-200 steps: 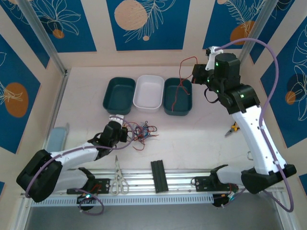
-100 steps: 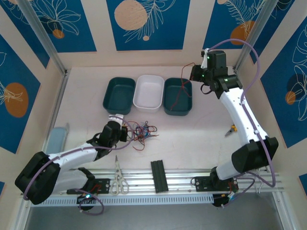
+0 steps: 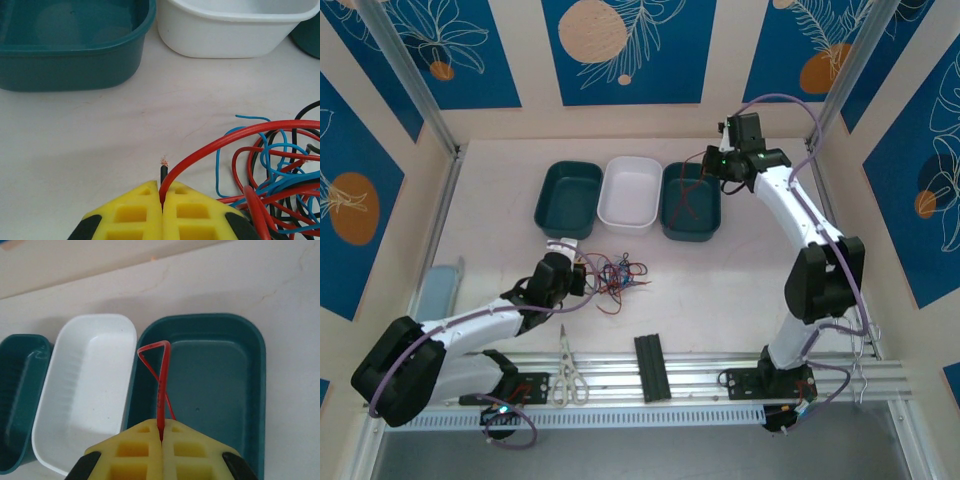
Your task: Untangle the cables
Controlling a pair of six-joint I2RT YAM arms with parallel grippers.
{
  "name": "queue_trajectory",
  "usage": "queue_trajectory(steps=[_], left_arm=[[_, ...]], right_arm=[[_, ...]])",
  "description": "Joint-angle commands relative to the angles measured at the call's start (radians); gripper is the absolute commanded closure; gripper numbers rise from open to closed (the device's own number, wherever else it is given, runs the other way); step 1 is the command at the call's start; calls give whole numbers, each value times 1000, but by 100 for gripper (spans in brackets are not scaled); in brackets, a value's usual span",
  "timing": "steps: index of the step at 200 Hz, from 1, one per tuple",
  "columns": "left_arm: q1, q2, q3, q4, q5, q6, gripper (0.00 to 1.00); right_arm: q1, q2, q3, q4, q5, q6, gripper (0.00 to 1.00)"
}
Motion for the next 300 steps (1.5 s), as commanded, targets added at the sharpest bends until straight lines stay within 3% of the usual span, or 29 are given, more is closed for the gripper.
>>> queue_trajectory(steps=[1,43,94,183,208,237,273,300], left_arm=[[10,0,4,-11,19,-5,100],[10,0,3,-13,15,-6,100],[10,13,6,-6,24,-9,100],[10,4,1,-2,35,-13,100],[10,-7,0,-1,44,-17,97],[10,-22,2,-2,50,-21,94],[10,-30,9,-5,57,-21,91],[10,-31,15,-8,65,-23,85]], right_arm=[[3,64,57,-72,-15,55,100],[5,170,97,-146,-5,64,100],[38,317,208,-275,121,10,100],[52,481,373,-307,128,-50,100],[50,469,402,-330,141,-54,71],[49,419,381,-337,154,-48,53],[45,337,329,-337,141,-33,40],[57,261,288,-332,118,-32,39]])
